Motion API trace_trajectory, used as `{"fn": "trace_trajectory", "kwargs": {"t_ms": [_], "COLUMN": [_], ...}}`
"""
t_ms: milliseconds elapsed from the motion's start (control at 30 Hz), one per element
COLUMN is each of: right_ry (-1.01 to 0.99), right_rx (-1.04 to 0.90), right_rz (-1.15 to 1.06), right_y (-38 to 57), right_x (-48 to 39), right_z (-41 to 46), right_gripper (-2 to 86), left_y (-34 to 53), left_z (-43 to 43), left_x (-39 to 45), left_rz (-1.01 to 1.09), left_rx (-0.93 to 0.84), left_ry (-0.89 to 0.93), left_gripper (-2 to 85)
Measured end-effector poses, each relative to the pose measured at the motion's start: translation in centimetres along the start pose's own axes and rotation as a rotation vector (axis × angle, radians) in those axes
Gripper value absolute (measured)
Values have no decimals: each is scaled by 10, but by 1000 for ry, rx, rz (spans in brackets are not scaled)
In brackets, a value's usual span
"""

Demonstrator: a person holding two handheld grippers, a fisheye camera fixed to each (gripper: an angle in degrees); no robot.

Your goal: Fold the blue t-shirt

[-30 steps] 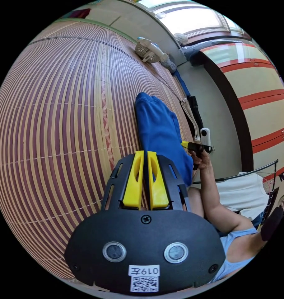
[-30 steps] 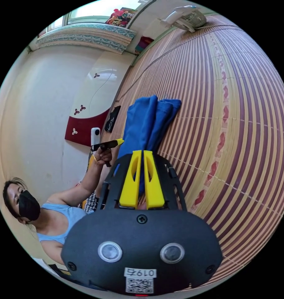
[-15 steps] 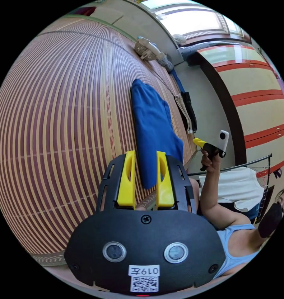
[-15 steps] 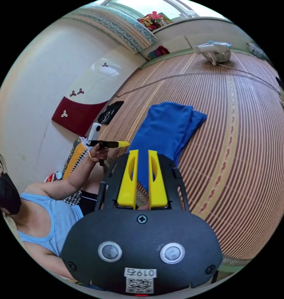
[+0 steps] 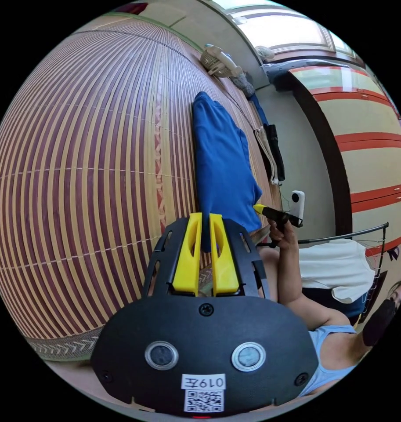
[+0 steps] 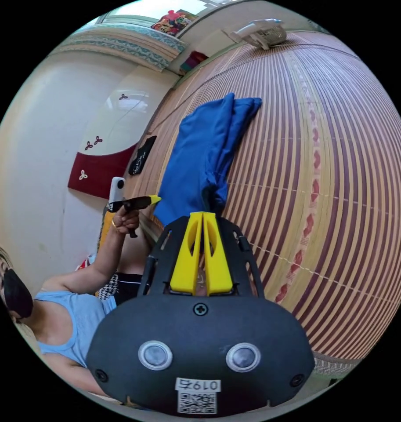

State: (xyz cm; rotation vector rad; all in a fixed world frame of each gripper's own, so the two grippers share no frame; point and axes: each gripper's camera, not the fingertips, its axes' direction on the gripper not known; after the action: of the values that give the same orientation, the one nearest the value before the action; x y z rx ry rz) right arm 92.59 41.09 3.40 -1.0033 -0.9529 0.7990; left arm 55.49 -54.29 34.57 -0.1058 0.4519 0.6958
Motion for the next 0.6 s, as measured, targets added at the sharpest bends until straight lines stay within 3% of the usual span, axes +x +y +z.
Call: {"fn": "trace_trajectory", "kwargs": {"t_ms": [300,600], "right_ry": [-83,66], "right_rx": [90,-92], "right_rz": [-175,-154], "right_y": [59,99], "right_x": [24,79], "right_z": [25,121], "right_gripper": [-2,-7], "left_y": [39,58], "left_z": [-5,7], "left_x": [-24,-49], "left_rz": [-35,-55], "left_rx": [31,47], "left_ry": [55,73], "left_gripper": [54,22]}}
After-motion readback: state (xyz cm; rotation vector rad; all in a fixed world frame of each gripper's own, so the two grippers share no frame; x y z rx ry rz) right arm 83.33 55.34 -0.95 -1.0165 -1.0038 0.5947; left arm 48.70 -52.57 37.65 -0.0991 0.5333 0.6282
